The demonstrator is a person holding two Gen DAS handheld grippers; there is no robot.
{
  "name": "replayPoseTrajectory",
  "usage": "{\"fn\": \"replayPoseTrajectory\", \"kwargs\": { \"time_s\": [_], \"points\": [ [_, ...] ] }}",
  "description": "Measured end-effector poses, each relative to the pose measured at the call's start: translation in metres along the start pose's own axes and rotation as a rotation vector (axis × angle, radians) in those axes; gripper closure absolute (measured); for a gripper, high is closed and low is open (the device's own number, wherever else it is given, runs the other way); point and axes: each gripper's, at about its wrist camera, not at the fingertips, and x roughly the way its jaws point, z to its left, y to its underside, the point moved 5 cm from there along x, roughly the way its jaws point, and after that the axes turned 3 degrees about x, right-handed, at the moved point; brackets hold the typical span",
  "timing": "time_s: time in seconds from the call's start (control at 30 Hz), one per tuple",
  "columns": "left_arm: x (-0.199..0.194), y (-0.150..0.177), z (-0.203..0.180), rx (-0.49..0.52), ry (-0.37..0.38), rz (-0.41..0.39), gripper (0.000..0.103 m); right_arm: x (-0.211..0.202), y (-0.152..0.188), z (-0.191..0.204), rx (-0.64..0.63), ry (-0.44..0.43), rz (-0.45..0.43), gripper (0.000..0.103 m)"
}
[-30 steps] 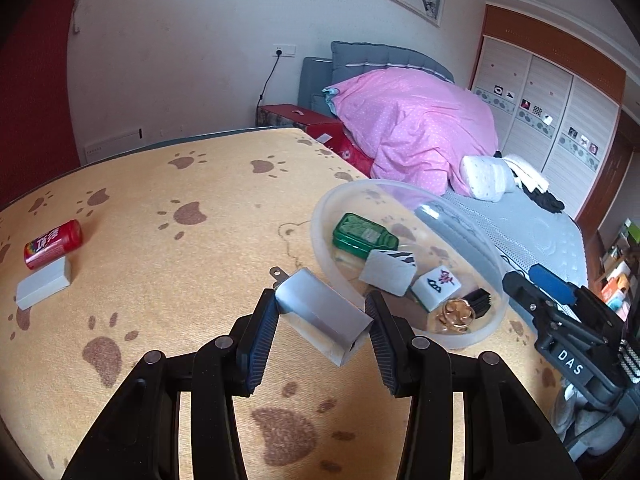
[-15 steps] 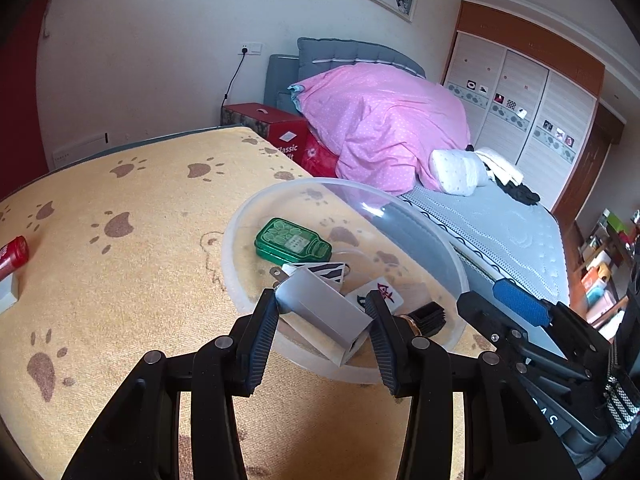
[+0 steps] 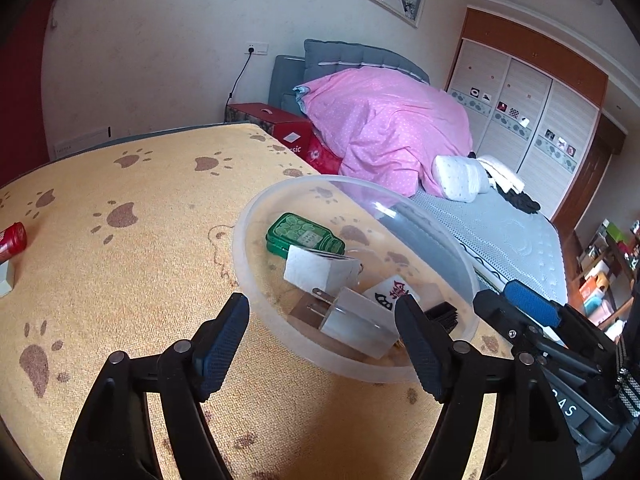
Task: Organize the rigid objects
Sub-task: 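Carry the white charger into the bowl and release it with the left tool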
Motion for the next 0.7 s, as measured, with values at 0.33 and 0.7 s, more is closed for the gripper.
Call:
{"fn": "replayPoseTrajectory", "kwargs": {
  "time_s": [0.33, 0.7],
  "points": [
    [0.013, 0.009, 0.01, 0.0, -0.062, 0.037, 0.027, -0.001, 0.001, 0.003, 0.001, -0.009, 0.004, 0.046],
    [0.032, 0.012, 0.005, 0.021, -0.08, 0.09, 0.027, -0.001, 0.001, 0.003, -0.002, -0.012, 0.005, 0.046]
  ]
}}
